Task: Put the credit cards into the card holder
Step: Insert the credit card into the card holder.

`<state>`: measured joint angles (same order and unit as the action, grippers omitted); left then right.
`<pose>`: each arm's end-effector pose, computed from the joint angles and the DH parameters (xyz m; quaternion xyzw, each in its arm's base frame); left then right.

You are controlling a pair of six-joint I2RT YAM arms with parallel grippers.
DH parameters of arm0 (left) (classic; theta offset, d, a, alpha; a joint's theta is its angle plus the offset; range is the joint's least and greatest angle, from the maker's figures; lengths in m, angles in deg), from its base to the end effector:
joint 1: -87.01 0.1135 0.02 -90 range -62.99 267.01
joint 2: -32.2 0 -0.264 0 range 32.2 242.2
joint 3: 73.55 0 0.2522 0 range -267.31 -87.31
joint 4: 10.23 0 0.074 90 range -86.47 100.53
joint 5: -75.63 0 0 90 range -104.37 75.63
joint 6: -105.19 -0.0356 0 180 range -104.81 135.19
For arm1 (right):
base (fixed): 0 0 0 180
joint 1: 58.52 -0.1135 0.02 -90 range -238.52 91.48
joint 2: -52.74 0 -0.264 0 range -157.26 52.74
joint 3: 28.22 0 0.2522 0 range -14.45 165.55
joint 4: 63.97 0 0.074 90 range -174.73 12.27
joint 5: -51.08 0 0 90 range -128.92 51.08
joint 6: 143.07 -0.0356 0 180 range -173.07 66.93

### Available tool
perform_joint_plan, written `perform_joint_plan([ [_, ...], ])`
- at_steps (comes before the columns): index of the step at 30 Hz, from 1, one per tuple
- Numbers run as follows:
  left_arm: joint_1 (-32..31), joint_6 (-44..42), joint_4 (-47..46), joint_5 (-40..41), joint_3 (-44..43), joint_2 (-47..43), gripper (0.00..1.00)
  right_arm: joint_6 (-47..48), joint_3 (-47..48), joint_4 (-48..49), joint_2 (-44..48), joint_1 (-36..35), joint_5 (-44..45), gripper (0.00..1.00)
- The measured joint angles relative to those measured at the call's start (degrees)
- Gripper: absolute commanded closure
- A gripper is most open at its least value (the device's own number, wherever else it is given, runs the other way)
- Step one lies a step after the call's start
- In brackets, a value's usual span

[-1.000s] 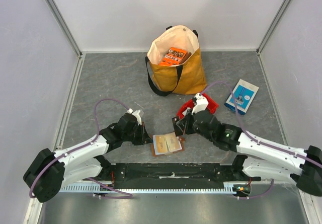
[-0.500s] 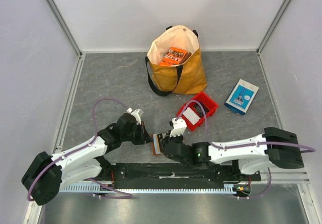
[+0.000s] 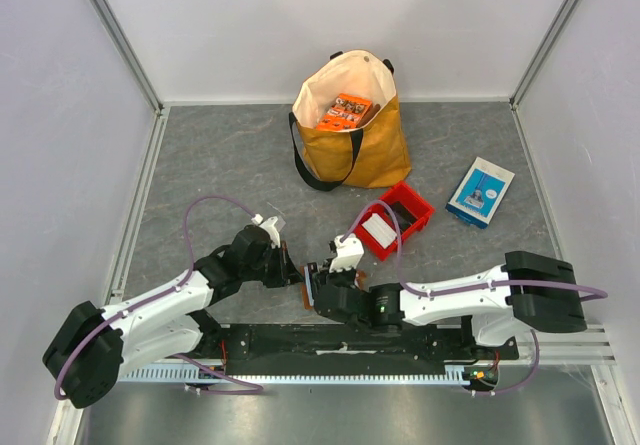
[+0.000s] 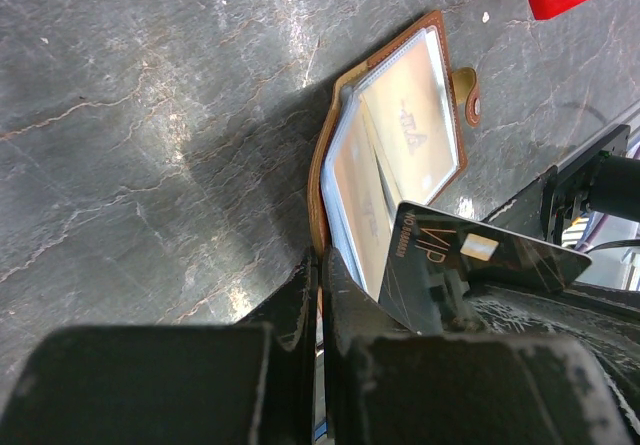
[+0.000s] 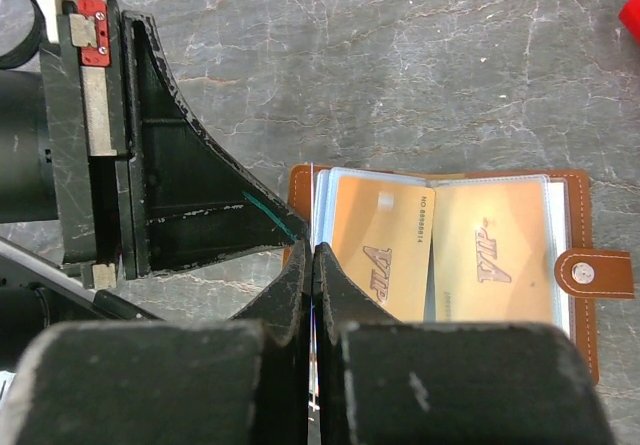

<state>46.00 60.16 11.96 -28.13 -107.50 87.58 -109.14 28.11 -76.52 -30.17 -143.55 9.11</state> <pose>0.1328 -0.1267 0.1637 0.0156 0.9137 -0.3471 0.2109 0.0514 0.2855 0.2009 -0.0370 0.8424 0.2475 0.4772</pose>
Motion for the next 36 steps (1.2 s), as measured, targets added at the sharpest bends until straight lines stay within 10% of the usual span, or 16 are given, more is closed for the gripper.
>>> perform_joint_plan([
  [36,0.00,0.00,0.00,0.00,0.22,-0.04,0.98,0.17,2.51,-7.45,-2.03,-0.37,5.33,1.00],
])
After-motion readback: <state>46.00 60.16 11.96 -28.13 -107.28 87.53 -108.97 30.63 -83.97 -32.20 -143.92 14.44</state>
